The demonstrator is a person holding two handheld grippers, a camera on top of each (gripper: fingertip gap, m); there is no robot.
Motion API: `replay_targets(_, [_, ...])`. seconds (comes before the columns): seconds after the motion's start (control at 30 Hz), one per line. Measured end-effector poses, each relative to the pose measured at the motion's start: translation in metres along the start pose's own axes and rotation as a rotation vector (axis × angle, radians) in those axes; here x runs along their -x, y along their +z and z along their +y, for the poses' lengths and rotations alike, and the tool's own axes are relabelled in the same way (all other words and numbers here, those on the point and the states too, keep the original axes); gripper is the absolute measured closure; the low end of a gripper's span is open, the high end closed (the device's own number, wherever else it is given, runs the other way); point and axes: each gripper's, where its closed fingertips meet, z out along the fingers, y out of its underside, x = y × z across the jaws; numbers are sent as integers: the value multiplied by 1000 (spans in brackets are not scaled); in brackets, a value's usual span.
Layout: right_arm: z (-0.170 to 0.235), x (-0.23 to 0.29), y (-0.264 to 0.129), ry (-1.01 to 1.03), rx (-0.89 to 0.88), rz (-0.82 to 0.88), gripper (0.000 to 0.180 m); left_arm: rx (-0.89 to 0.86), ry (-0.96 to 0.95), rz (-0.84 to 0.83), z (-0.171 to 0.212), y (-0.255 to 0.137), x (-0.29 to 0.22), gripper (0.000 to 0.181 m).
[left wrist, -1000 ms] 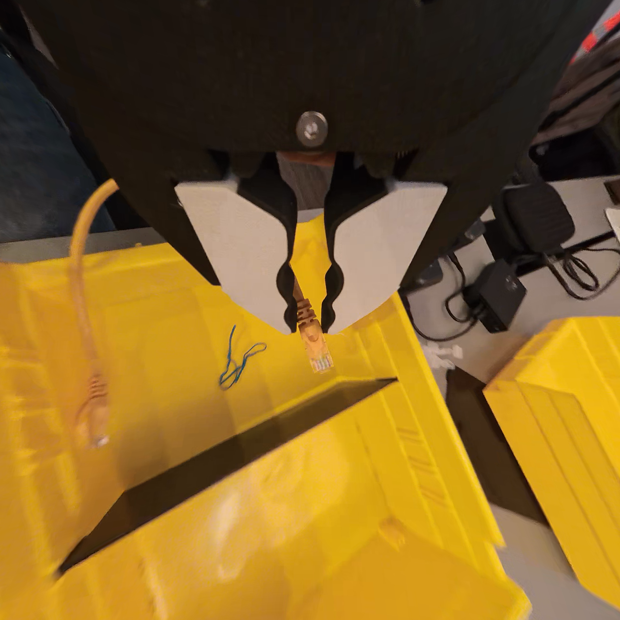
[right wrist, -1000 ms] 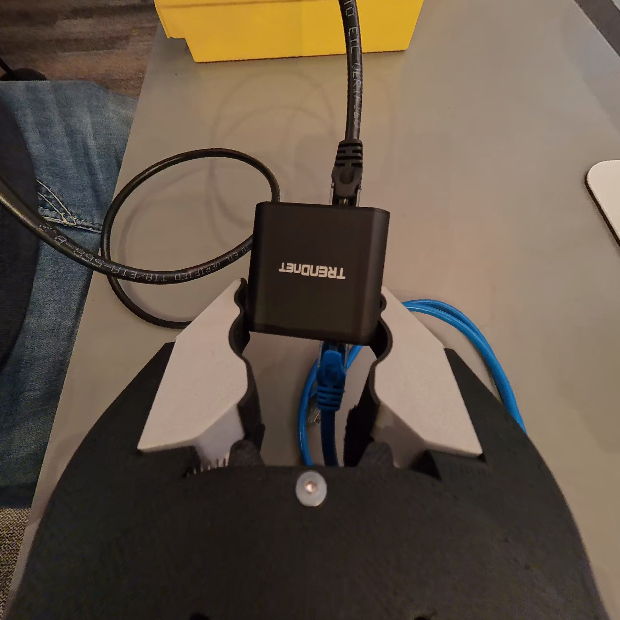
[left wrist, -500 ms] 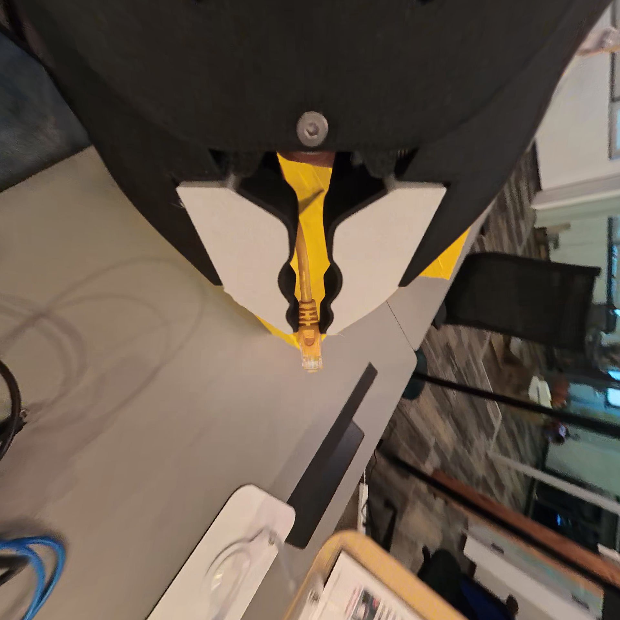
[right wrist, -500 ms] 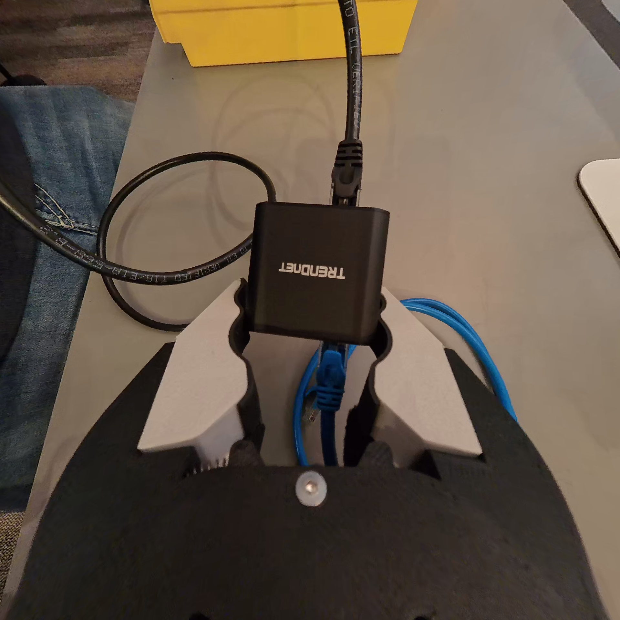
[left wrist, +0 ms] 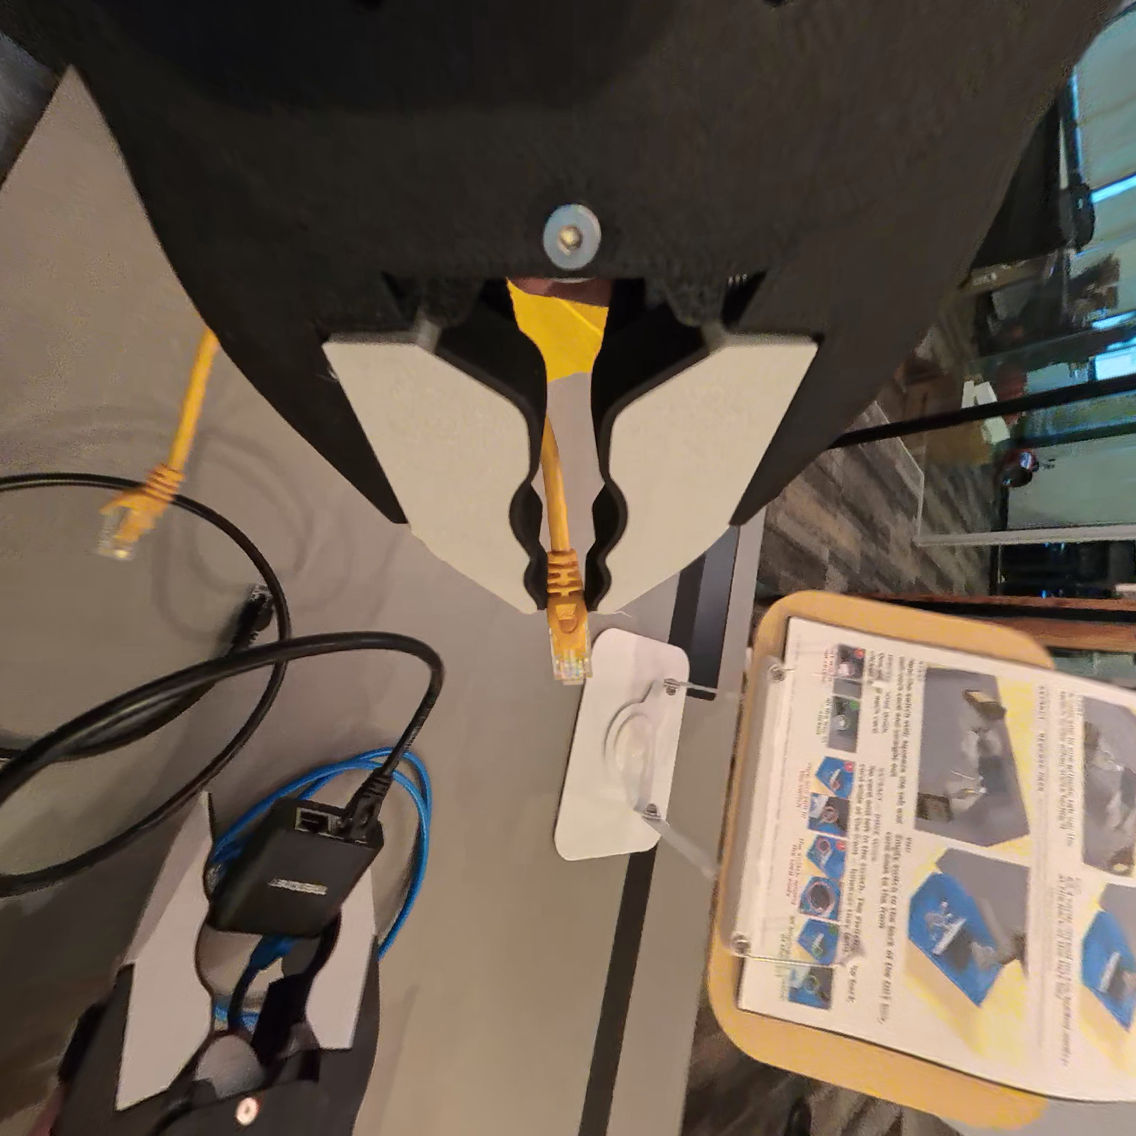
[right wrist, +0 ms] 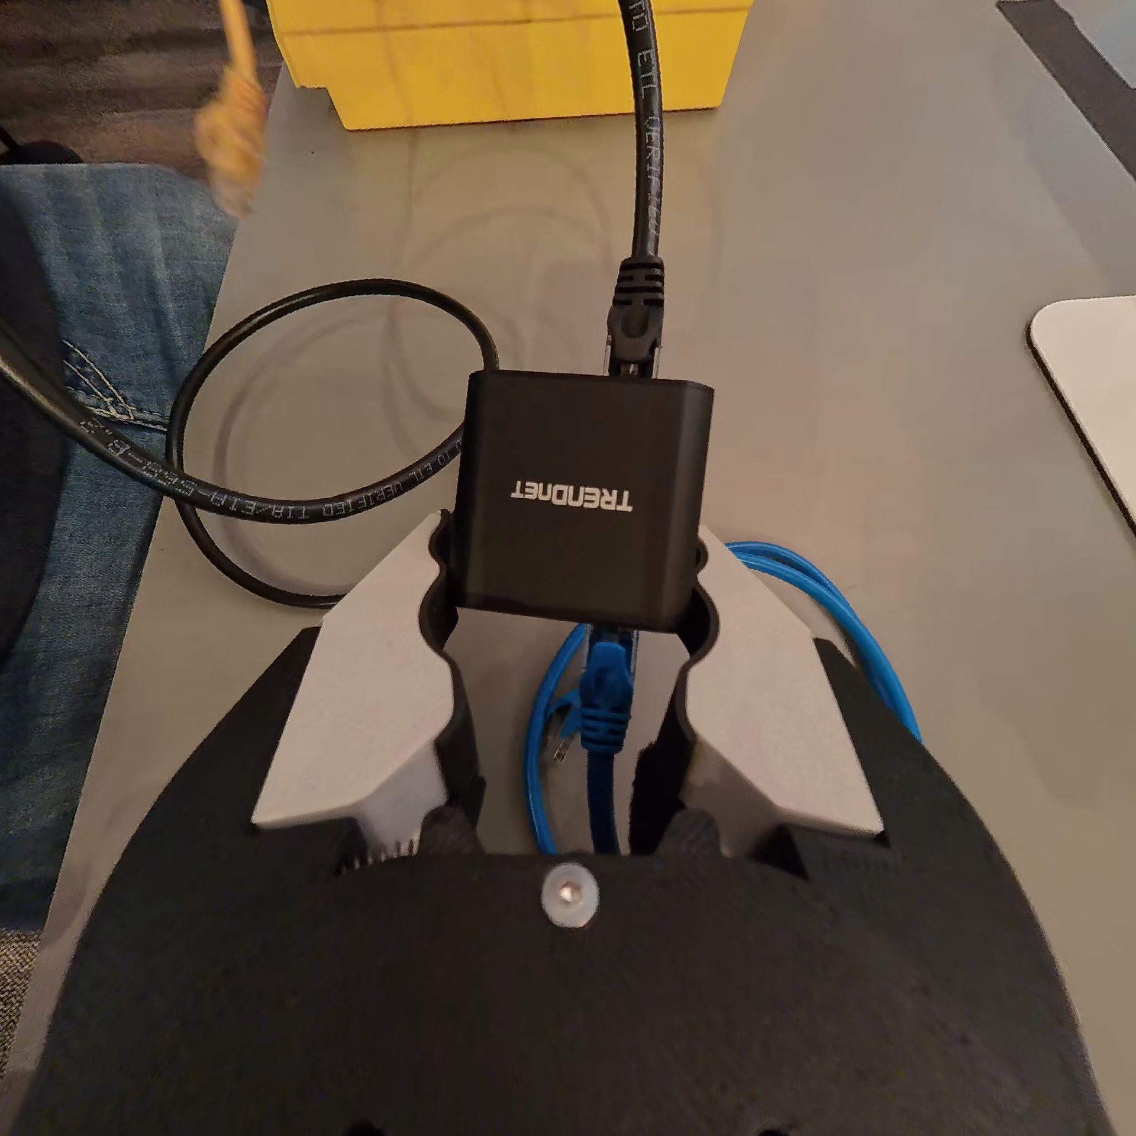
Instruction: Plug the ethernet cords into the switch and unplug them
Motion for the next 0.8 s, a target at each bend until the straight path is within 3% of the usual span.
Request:
replay_targets(0.23, [3, -2, 3, -6, 22, 7, 109, -17, 63, 97, -17, 31, -27, 169])
replay_targets(0.37, [4, -4, 1, -4, 18, 18, 109, 2, -59, 120, 14, 35, -15, 169])
replay_targets(0.5, [2, -7, -1, -1, 4, 22, 109, 59, -147, 233, 54, 42, -39, 169])
replay_targets(0.8, [8, -9, 0, 12, 23, 32, 109, 165, -158, 426, 88, 128, -129, 169])
